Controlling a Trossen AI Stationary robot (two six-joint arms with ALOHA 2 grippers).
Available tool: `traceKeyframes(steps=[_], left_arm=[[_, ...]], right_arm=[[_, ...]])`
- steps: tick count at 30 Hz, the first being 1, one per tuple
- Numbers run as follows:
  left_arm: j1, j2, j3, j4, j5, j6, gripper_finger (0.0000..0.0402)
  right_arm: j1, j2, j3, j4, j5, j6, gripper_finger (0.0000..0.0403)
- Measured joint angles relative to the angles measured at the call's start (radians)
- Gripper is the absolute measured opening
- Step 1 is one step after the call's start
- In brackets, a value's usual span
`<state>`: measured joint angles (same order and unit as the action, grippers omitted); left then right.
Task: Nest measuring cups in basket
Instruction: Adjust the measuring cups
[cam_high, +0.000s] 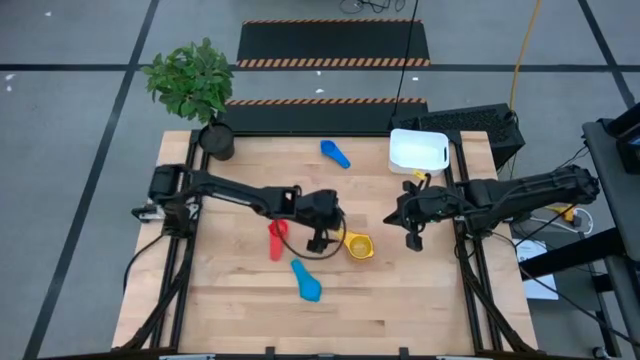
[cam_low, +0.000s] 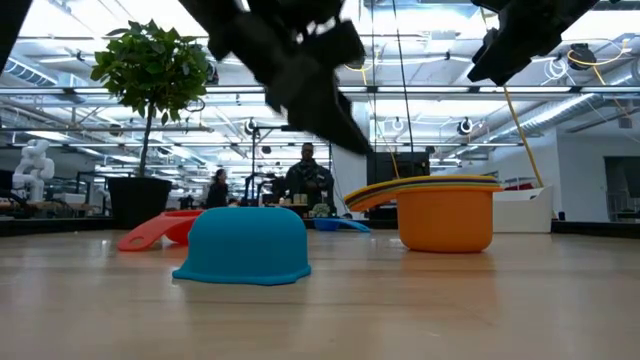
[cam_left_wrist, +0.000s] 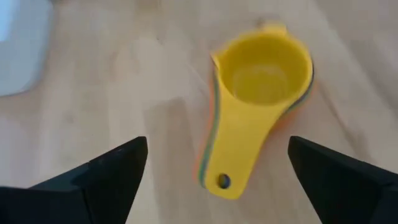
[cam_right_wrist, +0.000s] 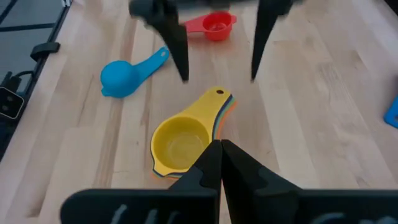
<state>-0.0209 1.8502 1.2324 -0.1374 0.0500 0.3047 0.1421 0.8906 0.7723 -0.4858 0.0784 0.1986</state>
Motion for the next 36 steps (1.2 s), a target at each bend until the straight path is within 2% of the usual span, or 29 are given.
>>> traceKeyframes(steps=[7,14,17,36], left_arm=[[0.000,0.092,0.000,0.022,0.002,0.026,0.0379],[0.002,0.093,0.000,0.115,0.004,0.024,0.0377],[0.006,0.102,0.000,0.138,0.039,0.025,0.0377],[0.060,0.163,-0.001,0.134,0.081,0.013,0.0376]], right_arm=[[0.000,-0.003,0.000,0.002,0.000,0.003,0.0000],[0.000,-0.003,0.000,0.002,0.000,0.010,0.0000],[0.000,-0.003,0.000,0.002,0.000,0.010,0.0000],[0.000,-0.003,0.000,0.003,0.000,0.006,0.0000]])
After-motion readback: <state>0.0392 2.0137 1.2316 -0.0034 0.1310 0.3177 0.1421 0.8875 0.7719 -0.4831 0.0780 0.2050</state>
